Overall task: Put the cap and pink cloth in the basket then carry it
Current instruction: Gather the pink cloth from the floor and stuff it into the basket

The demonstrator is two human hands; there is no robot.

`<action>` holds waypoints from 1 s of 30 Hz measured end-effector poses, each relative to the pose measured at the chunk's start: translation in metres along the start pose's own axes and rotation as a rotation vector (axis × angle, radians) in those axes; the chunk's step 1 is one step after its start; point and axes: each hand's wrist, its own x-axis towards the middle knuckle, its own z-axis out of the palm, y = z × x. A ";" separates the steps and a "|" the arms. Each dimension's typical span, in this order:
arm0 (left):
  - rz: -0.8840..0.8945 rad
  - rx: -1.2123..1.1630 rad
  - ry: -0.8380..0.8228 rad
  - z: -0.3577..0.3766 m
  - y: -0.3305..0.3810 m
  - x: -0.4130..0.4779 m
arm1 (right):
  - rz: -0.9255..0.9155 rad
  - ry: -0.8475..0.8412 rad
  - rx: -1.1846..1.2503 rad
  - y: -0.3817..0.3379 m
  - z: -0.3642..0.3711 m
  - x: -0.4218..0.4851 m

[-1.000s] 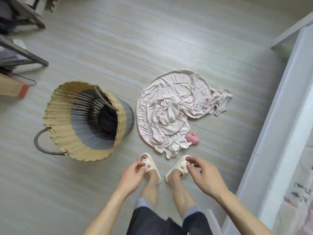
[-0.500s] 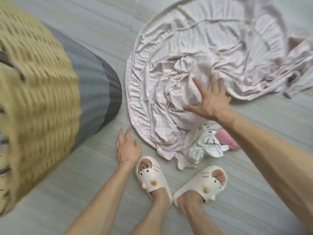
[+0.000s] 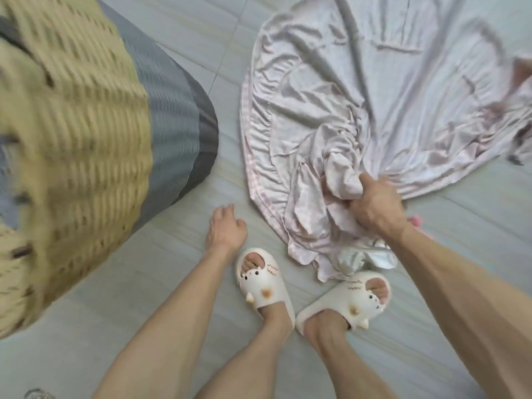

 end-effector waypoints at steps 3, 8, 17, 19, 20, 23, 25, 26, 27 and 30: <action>0.000 -0.040 -0.150 -0.045 0.025 -0.052 | 0.116 -0.072 0.103 -0.005 -0.047 -0.069; 0.050 -0.147 -0.329 -0.128 0.052 -0.204 | 0.196 -0.098 0.246 -0.024 -0.159 -0.216; 0.243 -0.419 -0.345 -0.307 0.046 -0.507 | 0.296 0.117 0.640 -0.089 -0.404 -0.489; 0.281 -0.547 -0.307 -0.333 0.033 -0.556 | 0.284 0.185 0.691 -0.094 -0.429 -0.543; 0.309 -0.602 -0.281 -0.344 0.026 -0.578 | 0.272 0.220 0.718 -0.097 -0.437 -0.569; 0.352 -0.715 -0.240 -0.363 -0.002 -0.627 | 0.249 0.317 0.850 -0.101 -0.443 -0.637; 0.372 -0.780 -0.195 -0.368 -0.024 -0.649 | 0.247 0.351 0.924 -0.103 -0.434 -0.671; 0.371 -0.801 -0.166 -0.368 -0.036 -0.657 | 0.246 0.357 0.954 -0.105 -0.427 -0.685; 0.360 -0.806 -0.131 -0.367 -0.047 -0.664 | 0.232 0.350 0.970 -0.107 -0.420 -0.695; 0.285 -0.840 -0.041 -0.357 -0.084 -0.681 | 0.205 0.299 0.967 -0.124 -0.408 -0.714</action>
